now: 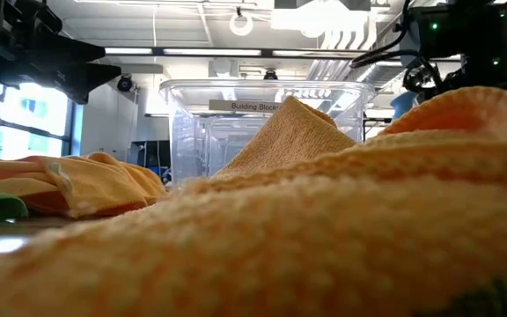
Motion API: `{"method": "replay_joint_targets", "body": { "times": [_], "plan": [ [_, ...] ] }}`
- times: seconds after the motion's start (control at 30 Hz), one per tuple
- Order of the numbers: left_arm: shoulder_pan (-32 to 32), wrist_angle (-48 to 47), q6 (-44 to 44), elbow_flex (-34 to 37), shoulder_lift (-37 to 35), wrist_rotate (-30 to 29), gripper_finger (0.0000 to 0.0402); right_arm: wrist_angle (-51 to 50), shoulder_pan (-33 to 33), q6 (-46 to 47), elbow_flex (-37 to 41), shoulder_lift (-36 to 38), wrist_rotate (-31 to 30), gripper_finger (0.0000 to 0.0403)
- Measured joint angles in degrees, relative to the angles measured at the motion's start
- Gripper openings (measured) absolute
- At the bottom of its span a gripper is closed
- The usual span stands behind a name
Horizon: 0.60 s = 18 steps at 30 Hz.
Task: Sort microfiber towel by color & place in baskets
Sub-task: Put the green microfiber towel into the top transparent bin
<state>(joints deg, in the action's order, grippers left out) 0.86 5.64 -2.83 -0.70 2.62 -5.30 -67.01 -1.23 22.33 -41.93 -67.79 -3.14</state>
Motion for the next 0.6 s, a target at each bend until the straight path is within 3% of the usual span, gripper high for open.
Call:
{"method": "replay_joint_targets", "body": {
  "times": [0.17,0.37,0.6],
  "plan": [
    [0.0,0.0,0.0,0.0,0.0,0.0,0.0234,0.0,0.0,-0.5,0.0,-0.4,0.0,0.0115],
    [0.0,0.0,0.0,0.0,0.0,0.0,0.0234,-3.1,0.0,-0.3,0.0,1.7,0.0,0.0012],
    [0.0,0.0,0.0,0.0,0.0,0.0,0.0234,-6.2,0.7,6.4,-2.8,10.1,-0.2,0.0004]
  ]
}}
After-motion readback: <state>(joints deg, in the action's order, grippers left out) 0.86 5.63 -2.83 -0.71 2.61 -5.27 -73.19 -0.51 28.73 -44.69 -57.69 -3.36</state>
